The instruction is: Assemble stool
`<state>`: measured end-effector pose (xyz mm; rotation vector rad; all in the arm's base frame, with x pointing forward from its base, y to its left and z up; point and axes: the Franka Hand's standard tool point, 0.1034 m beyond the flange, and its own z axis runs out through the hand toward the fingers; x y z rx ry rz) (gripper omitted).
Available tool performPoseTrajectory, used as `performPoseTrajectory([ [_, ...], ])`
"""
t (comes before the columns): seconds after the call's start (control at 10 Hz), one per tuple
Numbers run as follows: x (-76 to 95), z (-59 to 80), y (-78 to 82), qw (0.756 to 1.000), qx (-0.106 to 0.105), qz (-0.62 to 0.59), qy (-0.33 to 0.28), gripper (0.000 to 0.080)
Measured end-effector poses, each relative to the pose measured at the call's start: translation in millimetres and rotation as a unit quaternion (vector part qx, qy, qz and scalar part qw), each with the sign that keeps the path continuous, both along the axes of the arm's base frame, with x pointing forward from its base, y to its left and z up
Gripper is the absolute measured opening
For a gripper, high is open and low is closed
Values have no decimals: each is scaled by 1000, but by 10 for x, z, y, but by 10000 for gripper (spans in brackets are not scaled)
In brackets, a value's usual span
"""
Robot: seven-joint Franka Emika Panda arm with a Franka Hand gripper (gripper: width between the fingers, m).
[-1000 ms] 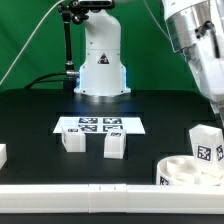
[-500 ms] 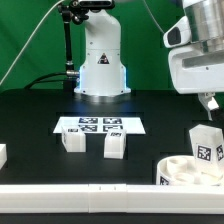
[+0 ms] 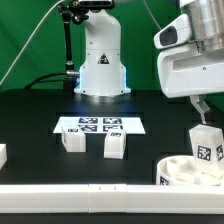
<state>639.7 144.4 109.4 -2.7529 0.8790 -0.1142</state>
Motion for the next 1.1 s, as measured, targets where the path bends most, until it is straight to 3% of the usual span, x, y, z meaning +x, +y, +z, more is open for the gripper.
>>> performPoseTrajectory([
  [0.4,61,84,15,970,-56,232,-39,648],
  [0.8,64,75,-33,935,-75,343,-59,648],
  [1.1,30,11,-103,852,-107,506,-79,648],
])
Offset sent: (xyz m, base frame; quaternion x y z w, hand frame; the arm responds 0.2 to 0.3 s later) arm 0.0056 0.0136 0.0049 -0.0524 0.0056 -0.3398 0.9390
